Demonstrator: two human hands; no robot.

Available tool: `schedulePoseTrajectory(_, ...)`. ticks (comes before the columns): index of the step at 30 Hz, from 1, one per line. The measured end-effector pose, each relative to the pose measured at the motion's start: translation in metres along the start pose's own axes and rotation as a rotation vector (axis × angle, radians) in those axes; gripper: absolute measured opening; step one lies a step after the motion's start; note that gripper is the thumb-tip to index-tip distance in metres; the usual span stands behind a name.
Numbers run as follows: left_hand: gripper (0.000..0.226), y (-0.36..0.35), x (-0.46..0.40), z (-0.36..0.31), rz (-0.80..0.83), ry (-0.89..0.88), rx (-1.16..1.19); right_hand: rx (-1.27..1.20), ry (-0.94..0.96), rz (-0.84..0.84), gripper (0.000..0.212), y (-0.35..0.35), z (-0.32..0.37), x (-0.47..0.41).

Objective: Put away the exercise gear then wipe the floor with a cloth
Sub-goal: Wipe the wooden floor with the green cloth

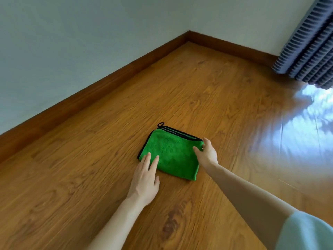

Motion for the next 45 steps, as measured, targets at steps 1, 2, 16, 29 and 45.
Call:
schedulePoseTrajectory(1,0.061,0.006,-0.004,-0.005,-0.008,0.03,0.073,-0.05,-0.048,-0.017,0.06,0.0,0.002,-0.002)
schedulePoseTrajectory(2,0.059,0.01,-0.008,-0.01,-0.02,0.063,0.158,-0.095,-0.092,-0.04,0.058,0.001,0.002,-0.005)
schedulePoseTrajectory(16,0.05,0.051,-0.003,-0.003,-0.081,0.438,0.928,0.113,0.455,0.254,0.022,-0.023,0.004,0.084)
schedulePoseTrajectory(29,0.078,0.048,0.045,0.034,-0.357,0.75,0.825,0.371,0.757,0.544,0.031,-0.065,-0.047,0.172)
schedulePoseTrajectory(45,0.062,-0.002,0.08,0.041,-0.036,0.267,-0.181,0.887,0.697,0.275,0.059,-0.065,-0.013,0.096)
Point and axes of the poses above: each hand's wrist, its own x-axis away from the middle knuckle, its own y-axis out of the back of the hand, z = x × y, the point moved 1 cm from there along -x, towards the middle knuckle, and after that the axes turned 2 degrees about -y, right-handed, at the moved point
